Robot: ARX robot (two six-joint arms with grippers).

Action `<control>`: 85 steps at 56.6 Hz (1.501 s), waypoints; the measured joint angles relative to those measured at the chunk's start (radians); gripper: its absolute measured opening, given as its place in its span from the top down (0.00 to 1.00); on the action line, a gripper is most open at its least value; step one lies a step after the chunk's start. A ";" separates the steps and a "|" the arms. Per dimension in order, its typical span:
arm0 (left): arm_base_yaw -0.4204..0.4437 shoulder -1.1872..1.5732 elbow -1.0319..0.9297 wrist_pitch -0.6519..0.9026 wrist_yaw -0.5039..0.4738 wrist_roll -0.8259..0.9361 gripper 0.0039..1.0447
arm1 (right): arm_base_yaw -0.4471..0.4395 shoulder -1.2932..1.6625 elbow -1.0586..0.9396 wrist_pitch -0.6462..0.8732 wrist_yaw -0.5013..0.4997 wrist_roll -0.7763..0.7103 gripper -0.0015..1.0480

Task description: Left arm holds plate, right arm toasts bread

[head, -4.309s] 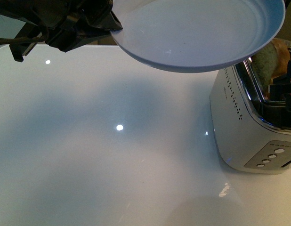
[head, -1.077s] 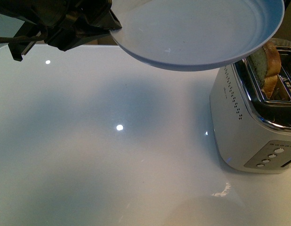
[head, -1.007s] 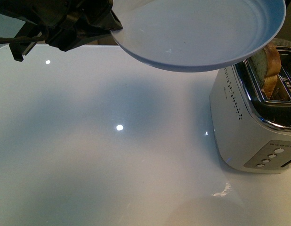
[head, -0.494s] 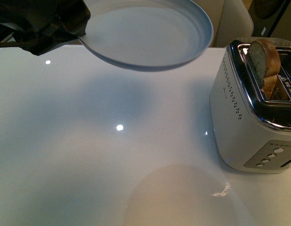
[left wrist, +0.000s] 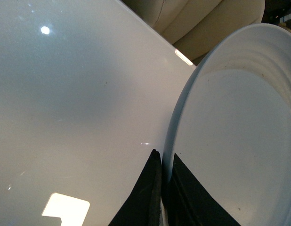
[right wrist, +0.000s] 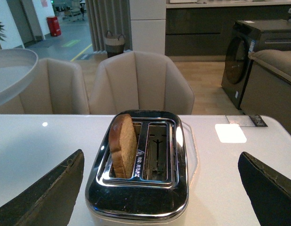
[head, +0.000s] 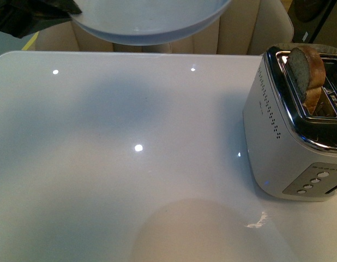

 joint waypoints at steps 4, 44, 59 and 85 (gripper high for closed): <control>0.050 0.003 -0.012 0.020 0.048 0.029 0.97 | 0.000 0.000 0.000 0.000 0.000 0.000 0.08; 0.527 0.574 0.048 0.202 0.378 0.634 0.97 | 0.000 0.000 0.000 0.000 0.000 0.000 0.08; 0.562 0.737 0.101 0.247 0.386 0.755 0.97 | 0.000 0.000 0.000 0.000 0.000 0.000 0.08; 0.544 0.819 0.117 0.312 0.426 0.772 0.97 | 0.000 0.000 0.000 0.000 0.000 0.000 0.08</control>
